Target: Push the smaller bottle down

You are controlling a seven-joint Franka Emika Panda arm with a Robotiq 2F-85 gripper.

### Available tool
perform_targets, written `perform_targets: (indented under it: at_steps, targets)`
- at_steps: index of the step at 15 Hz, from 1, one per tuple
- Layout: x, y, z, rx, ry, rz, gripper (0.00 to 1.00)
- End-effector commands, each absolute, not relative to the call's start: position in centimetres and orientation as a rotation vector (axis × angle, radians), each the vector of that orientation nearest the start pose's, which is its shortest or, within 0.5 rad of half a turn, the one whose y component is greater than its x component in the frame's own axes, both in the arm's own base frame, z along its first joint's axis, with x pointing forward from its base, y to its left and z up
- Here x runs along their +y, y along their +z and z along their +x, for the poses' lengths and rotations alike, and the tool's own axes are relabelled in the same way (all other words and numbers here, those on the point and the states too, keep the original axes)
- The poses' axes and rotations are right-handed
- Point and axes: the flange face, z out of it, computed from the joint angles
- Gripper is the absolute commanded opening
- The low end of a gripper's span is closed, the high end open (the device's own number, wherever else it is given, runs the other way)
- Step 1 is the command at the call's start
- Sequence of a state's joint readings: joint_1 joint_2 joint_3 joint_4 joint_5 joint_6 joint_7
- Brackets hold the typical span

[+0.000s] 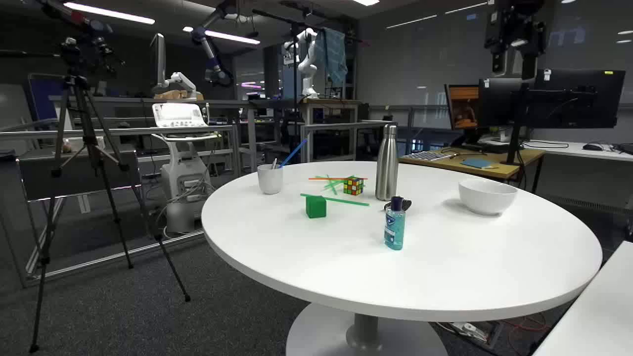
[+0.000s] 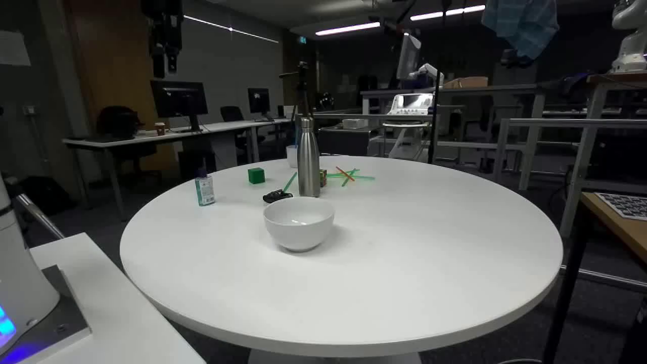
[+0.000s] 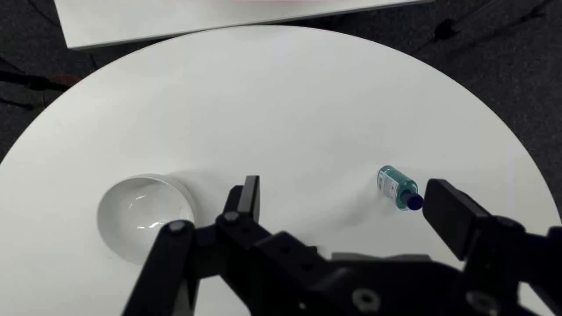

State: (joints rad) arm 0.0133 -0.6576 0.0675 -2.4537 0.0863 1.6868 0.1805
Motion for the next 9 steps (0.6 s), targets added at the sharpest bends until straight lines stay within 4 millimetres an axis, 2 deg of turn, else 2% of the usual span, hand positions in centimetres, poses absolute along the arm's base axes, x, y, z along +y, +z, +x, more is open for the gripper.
perform_targets:
  at_steps: [1,9]
  targets:
    - [3.83,51.22,33.93,0.203,0.179,-3.100,1.00]
    - [3.42,50.97,34.20,0.194,0.144,-3.104,1.00]
